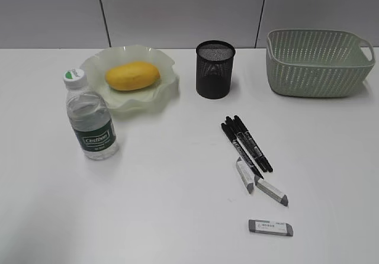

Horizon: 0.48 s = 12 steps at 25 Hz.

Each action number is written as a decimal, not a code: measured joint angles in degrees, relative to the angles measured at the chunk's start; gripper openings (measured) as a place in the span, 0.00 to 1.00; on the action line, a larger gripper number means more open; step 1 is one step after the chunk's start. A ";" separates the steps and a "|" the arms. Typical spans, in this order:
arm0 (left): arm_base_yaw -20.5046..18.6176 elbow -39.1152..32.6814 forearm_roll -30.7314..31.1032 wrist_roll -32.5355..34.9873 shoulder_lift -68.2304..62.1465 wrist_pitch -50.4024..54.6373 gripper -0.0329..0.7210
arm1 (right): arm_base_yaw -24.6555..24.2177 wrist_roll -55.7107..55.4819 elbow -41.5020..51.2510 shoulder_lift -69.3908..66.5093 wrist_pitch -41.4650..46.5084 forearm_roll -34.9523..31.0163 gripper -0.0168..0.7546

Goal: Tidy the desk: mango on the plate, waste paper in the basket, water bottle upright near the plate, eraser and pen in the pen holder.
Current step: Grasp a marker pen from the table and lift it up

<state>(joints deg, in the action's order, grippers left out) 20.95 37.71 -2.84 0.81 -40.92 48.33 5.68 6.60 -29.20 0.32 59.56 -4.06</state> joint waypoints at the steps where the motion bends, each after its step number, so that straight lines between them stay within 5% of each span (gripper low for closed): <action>1: 0.00 -0.28 0.77 -1.65 3.78 4.26 0.56 | 0.00 0.00 0.00 0.00 0.00 0.00 0.58; 12: -0.05 -6.51 7.40 -6.26 33.75 12.91 0.55 | 0.00 0.00 0.00 0.00 -0.05 0.00 0.58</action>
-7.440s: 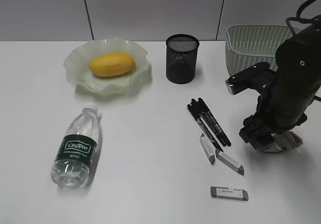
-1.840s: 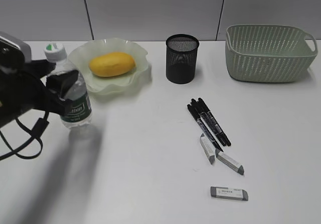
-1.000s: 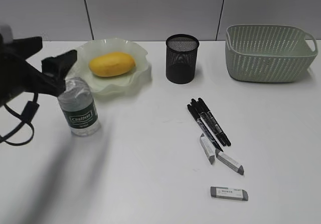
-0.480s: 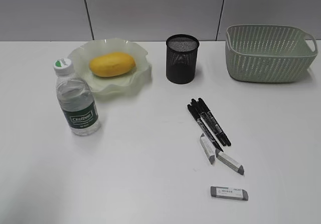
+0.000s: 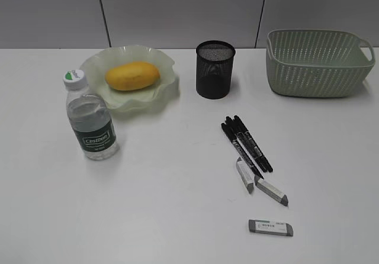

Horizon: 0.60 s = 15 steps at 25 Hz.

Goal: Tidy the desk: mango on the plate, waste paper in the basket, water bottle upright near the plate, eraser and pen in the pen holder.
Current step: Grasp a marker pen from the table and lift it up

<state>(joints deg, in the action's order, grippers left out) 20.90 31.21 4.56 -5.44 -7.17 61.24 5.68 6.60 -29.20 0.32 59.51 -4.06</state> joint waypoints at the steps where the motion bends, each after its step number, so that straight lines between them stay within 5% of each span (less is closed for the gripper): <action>1: -0.06 -0.23 0.06 -0.06 1.03 -0.06 0.55 | 0.00 0.00 0.00 0.00 0.00 0.00 0.58; 9: -0.61 -0.36 0.63 -0.71 2.18 -0.42 0.55 | 0.00 0.00 -0.54 -2.60 -1.14 -2.80 0.58; 15: -2.31 -0.36 0.58 -0.85 4.46 -0.47 0.55 | 0.00 3.69 -1.87 -25.01 -14.91 -8.34 0.58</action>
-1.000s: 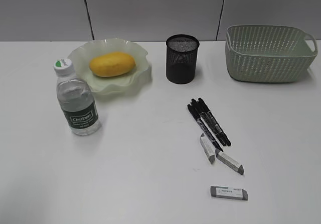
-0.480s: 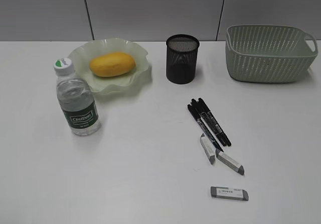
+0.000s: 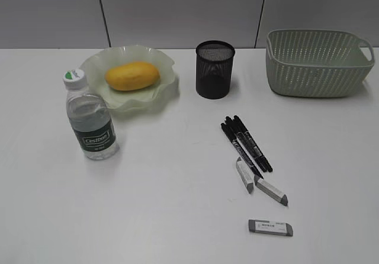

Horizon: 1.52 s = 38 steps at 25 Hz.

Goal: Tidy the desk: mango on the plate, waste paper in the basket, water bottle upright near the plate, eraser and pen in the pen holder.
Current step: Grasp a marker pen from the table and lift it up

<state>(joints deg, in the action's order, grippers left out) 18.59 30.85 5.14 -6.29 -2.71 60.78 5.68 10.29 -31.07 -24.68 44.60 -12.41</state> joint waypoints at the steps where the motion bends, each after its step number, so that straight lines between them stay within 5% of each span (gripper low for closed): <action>1: -0.95 0.00 0.00 0.00 1.23 -0.12 0.55 | 0.00 1.36 -0.48 -5.71 -2.20 -1.28 0.58; 6: -3.05 0.00 0.00 0.00 3.04 -0.20 0.55 | 1.02 5.71 -8.69 -35.62 -7.82 -6.44 0.58; 11: -3.10 0.00 0.00 0.00 3.04 -0.25 0.55 | 9.80 5.88 -24.20 -61.51 -11.02 -5.00 0.56; 19: -3.16 0.00 0.00 0.00 3.04 -0.25 0.55 | 14.69 -1.47 -48.20 -93.88 -2.41 2.09 0.54; 34: -3.16 0.00 0.00 0.00 3.04 -0.27 0.55 | 18.75 -7.93 -57.67 -103.94 2.25 12.41 0.47; 36: -3.16 0.00 0.00 0.00 3.04 -0.27 0.55 | 18.76 -8.08 -57.67 -103.96 1.71 12.41 0.39; 38: -3.16 0.00 0.00 0.00 3.04 -0.27 0.55 | 18.76 -8.13 -57.67 -103.96 1.71 12.41 0.19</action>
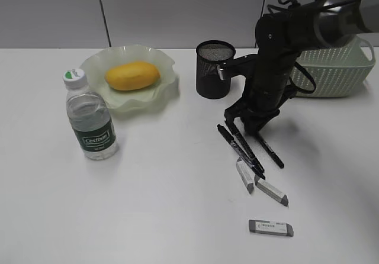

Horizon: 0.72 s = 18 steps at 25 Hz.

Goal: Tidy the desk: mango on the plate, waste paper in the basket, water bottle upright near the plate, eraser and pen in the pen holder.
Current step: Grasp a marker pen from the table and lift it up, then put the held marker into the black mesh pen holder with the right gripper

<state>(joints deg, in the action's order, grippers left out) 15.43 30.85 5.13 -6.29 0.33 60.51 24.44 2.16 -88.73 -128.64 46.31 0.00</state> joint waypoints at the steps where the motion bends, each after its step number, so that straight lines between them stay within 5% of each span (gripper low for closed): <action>1: 0.00 0.00 0.00 0.00 0.00 0.00 0.55 | 0.00 -0.12 0.00 0.14 0.00 0.00 0.15; 7: 0.00 0.00 0.00 0.00 0.00 0.00 0.55 | 0.00 -0.19 4.39 11.23 -7.49 0.00 0.16; 9: 0.00 0.00 0.00 0.00 0.00 0.00 0.55 | 0.00 -0.19 10.61 19.56 -20.58 0.00 0.16; 15: 0.00 0.00 0.00 0.00 0.00 -0.05 0.55 | 0.00 -0.19 25.59 22.52 -84.78 2.12 0.16; 18: 0.00 0.00 0.00 0.00 0.00 -0.05 0.55 | 0.00 -0.19 22.48 14.11 -95.28 2.30 0.16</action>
<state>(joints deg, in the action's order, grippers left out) 15.43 30.85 5.13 -6.29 0.33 60.46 24.44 1.98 -66.26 -114.53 -48.97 2.30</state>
